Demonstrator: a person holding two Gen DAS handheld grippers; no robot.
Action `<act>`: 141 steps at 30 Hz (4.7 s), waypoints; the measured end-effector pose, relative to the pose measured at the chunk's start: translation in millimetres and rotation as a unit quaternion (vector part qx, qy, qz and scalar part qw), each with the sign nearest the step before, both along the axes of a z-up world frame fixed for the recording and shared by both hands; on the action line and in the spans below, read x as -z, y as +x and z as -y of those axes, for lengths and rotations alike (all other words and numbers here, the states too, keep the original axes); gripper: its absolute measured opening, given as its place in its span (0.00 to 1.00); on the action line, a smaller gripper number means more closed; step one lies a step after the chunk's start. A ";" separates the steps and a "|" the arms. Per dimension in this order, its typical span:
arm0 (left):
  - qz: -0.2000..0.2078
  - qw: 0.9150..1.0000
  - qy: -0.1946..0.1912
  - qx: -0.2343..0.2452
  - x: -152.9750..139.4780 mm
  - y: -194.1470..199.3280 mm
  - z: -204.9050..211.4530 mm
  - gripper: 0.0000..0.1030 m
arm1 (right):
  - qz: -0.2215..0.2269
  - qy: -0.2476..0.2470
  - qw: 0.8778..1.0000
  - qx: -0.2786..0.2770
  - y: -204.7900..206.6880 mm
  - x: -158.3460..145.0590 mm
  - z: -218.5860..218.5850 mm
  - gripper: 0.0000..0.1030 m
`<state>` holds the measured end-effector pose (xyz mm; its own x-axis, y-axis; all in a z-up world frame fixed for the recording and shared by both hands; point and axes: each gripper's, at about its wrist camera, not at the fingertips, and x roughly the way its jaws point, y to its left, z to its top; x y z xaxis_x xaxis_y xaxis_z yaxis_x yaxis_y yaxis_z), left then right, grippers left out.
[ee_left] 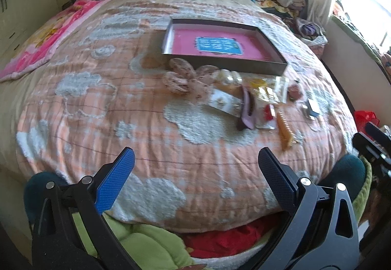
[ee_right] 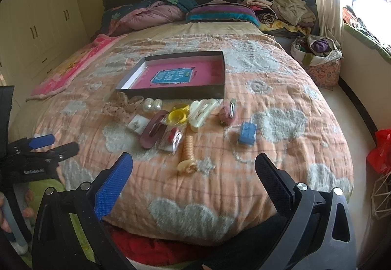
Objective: Organize jewelry
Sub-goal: 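Grasp the pink polka-dot bow with the left tool while the right tool grasps the pink pom-pom clip, then place the bow in the grey box with the left tool while the right tool places the pom-pom clip, then withdraw both tools from the box back over the jewelry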
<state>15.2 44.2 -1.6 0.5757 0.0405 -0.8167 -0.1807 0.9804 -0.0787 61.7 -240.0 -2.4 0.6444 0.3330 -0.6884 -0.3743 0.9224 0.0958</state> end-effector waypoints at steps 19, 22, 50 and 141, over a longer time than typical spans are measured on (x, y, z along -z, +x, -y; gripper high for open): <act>-0.053 0.997 -0.048 0.011 51.5 107.8 -59.7 0.91 | -0.026 -0.051 0.998 0.007 123.3 38.7 0.7 0.96; -0.056 0.998 -0.027 0.030 61.2 124.5 -46.0 0.86 | -0.037 -0.068 0.997 0.012 139.2 52.2 6.5 0.95; 0.029 0.993 -0.064 0.090 21.4 141.1 -58.6 0.13 | -0.097 0.024 0.995 0.005 188.1 83.5 22.5 0.27; 0.129 0.990 0.006 0.059 -81.2 114.6 -41.5 0.91 | 0.081 0.087 0.993 0.000 131.5 -69.9 11.2 0.85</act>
<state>129.8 85.7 79.6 0.7667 -0.0302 -0.6413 -0.0409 0.9946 -0.0957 193.2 -251.2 67.5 0.7428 0.4370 -0.5072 -0.3970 0.8976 0.1919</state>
